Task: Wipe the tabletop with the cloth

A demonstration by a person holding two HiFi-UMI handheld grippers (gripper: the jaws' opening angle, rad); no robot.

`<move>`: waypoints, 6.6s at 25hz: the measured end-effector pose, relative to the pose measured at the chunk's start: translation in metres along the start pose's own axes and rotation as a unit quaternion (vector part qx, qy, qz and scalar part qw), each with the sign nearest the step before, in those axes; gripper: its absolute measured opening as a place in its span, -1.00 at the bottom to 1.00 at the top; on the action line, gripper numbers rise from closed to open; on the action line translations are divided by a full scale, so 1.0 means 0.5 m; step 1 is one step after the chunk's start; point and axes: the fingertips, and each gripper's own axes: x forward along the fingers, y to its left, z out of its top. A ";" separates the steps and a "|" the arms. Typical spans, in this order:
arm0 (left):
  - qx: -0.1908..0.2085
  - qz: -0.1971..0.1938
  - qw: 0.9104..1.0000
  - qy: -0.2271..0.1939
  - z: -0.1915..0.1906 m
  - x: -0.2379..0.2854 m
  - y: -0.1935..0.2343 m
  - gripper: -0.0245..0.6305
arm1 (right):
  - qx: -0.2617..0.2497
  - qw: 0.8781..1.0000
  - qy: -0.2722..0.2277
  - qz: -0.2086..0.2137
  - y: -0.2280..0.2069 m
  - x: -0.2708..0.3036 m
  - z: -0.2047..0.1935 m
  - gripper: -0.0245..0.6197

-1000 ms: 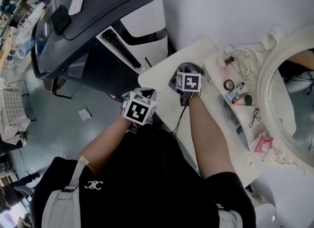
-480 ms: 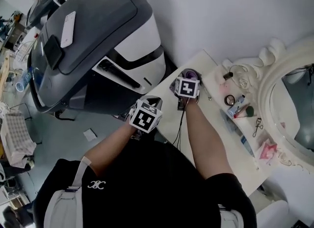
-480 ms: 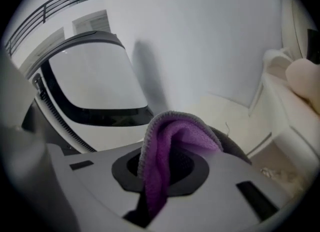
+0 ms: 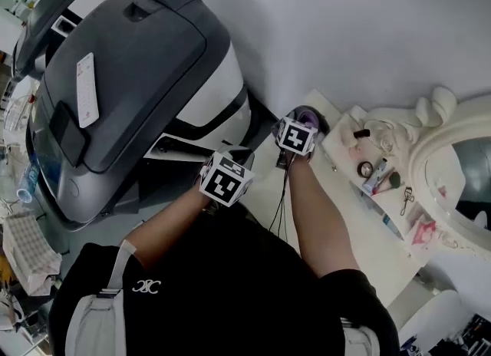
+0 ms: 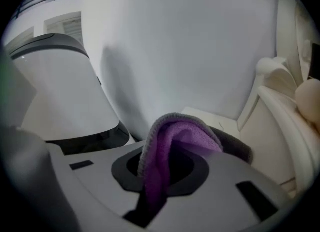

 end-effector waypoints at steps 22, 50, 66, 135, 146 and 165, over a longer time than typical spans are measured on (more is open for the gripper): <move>0.005 -0.020 1.000 0.017 -0.061 -0.035 0.082 -0.91 | 0.129 0.991 0.020 -0.007 -0.117 0.114 0.125 -0.80; -0.088 0.032 0.995 -0.019 -0.096 -0.069 0.022 -0.91 | -0.044 0.981 0.088 0.169 0.131 -0.028 -0.067 -0.80; -0.228 0.142 0.962 -0.038 -0.273 -0.158 -0.115 -0.91 | -0.337 0.889 0.080 0.300 0.296 -0.160 -0.229 -0.80; 0.064 -0.117 0.991 0.026 -0.379 -0.055 -0.735 -0.91 | 0.140 0.989 0.020 0.032 -0.483 -0.703 -0.693 -0.80; 0.052 -0.117 0.991 0.030 -0.456 -0.022 -0.967 -0.91 | 0.201 0.978 0.032 0.044 -0.721 -0.829 -0.813 -0.80; 0.090 -0.095 0.990 0.043 -0.484 -0.034 -1.055 -0.92 | 0.256 0.962 0.001 -0.098 -1.133 -1.041 -1.003 -0.80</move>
